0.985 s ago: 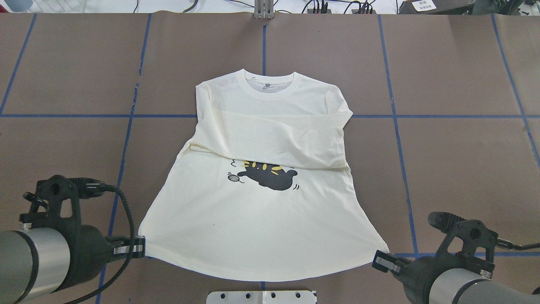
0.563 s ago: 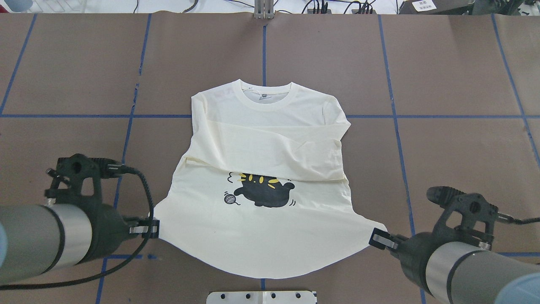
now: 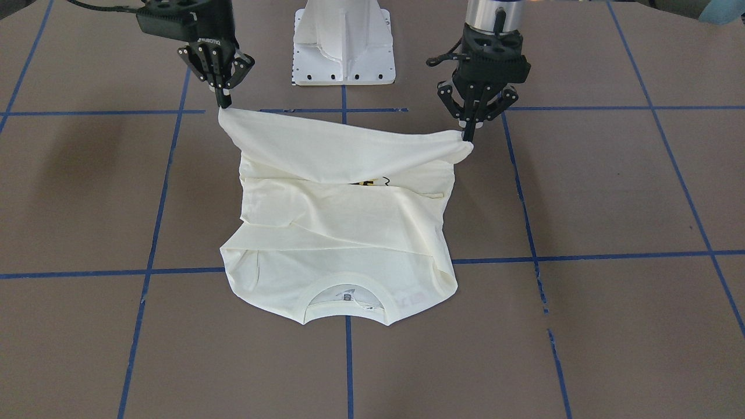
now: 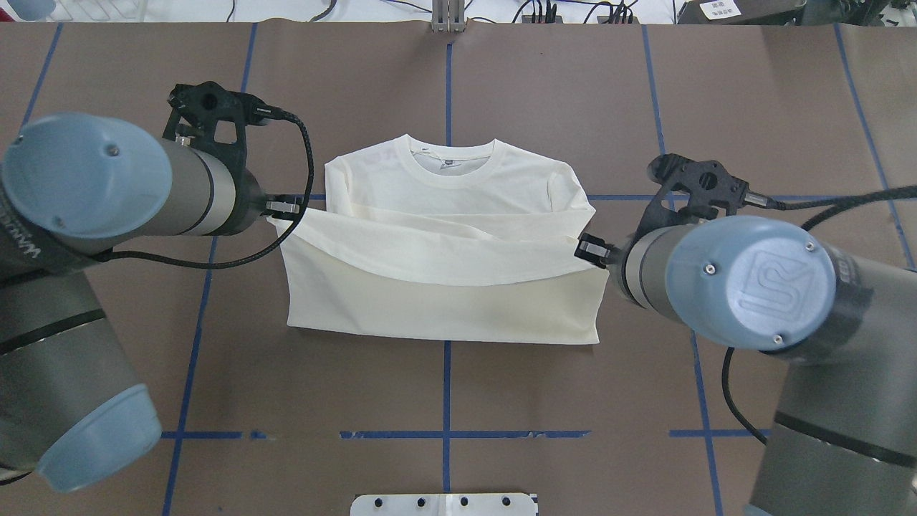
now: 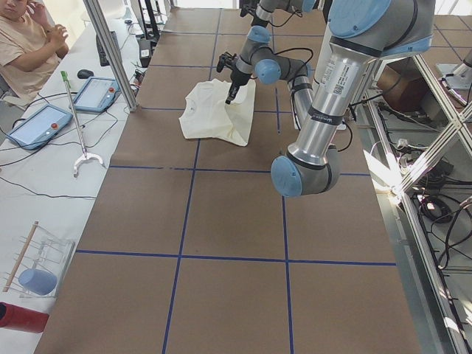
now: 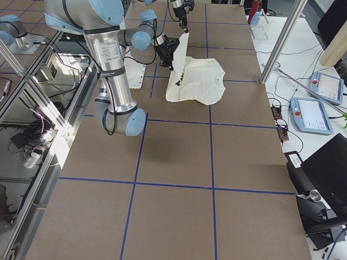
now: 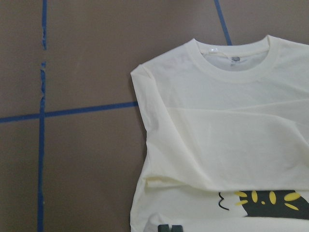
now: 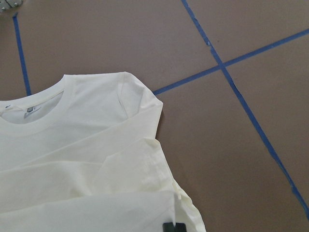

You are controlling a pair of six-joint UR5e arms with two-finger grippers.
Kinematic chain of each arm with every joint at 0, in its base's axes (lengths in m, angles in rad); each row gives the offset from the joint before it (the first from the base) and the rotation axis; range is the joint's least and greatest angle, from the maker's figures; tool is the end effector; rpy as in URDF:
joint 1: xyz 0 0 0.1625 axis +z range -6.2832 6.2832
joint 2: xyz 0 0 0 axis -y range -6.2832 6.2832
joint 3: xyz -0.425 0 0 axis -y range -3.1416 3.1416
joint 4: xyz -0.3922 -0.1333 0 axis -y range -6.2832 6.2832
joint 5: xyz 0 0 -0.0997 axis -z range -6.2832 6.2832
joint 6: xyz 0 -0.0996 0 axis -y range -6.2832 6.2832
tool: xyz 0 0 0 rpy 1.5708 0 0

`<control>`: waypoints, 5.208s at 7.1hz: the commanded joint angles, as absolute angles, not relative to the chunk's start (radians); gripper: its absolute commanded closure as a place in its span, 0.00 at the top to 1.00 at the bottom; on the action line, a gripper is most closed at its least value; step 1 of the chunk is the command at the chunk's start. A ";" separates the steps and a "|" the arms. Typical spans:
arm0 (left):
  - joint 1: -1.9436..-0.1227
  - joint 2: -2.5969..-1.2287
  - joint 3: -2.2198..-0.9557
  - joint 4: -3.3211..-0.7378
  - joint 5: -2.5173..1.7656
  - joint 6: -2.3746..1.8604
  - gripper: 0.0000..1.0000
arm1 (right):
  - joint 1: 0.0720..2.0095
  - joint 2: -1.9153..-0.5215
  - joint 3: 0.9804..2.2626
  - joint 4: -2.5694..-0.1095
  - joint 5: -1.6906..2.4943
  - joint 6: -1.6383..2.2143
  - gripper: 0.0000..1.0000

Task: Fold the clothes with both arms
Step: 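Lift the hem with both grippers and fold it toward the collar, then release the hem and draw both grippers back from the shirt, then grasp the shirt side nearest the left gripper and drag it farther away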

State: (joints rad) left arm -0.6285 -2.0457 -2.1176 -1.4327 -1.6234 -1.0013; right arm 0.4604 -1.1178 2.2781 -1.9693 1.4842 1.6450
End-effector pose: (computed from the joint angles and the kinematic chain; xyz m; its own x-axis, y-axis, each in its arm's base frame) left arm 0.3608 -0.4206 0.1919 0.7310 0.1344 -0.6690 0.1901 0.9015 0.3887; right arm -0.3698 -0.3418 0.1880 0.6097 0.3848 0.6930 -0.5428 0.8398 0.0112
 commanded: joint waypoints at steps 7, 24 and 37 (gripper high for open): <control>-0.686 -2.210 -1.500 -1.882 -1.614 -0.973 0.00 | 0.672 -1.011 1.663 -1.500 1.539 1.503 0.00; -0.450 -1.799 -1.767 -2.232 -1.588 -1.212 0.76 | 0.834 -1.200 1.813 -1.285 1.942 1.173 1.00; -0.608 -1.837 -1.673 -2.217 -1.586 -0.910 0.00 | 0.831 -1.207 1.807 -1.290 1.928 1.173 1.00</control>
State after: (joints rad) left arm -0.5162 -1.8175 -1.7360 -2.2197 -1.5847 -1.0142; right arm 0.8323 -1.2073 1.8071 -1.2906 1.9295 1.1734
